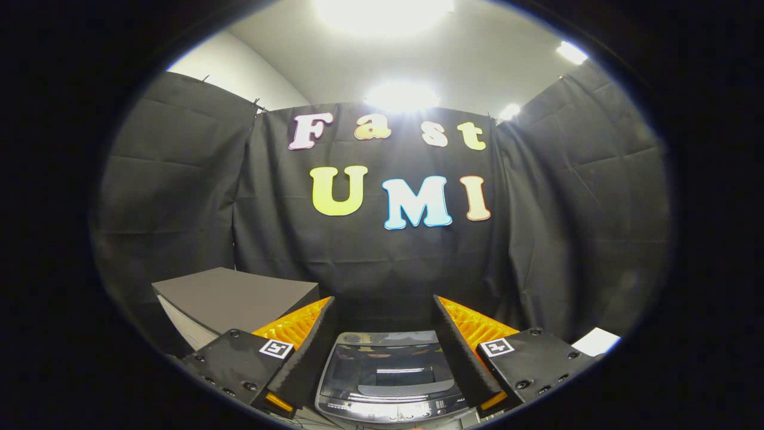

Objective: Put the clothes into the washing machine and then close the washing machine lid.

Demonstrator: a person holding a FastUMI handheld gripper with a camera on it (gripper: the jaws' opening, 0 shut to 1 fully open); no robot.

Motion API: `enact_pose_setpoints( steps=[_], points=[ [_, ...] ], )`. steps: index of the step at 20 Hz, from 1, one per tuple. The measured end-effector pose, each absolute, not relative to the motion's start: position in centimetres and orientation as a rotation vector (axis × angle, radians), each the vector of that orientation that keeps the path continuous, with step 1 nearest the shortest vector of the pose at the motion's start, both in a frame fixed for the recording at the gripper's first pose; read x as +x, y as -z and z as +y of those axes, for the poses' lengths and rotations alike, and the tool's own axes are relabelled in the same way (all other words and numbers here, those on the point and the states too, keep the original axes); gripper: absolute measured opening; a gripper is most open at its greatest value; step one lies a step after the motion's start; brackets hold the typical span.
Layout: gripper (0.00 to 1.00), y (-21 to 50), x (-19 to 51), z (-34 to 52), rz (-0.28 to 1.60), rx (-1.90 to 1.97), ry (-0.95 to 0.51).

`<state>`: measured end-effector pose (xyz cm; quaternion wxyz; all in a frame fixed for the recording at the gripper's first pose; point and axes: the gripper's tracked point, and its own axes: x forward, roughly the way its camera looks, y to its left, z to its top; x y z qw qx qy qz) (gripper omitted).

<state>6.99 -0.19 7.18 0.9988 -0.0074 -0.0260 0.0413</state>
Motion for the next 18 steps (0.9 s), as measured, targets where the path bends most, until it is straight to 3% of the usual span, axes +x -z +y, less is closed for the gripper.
enact_pose_setpoints(
  steps=[18],
  points=[
    [0.98,-7.3,-0.4,-1.3,-0.069,-0.02,-0.035]
  ],
)
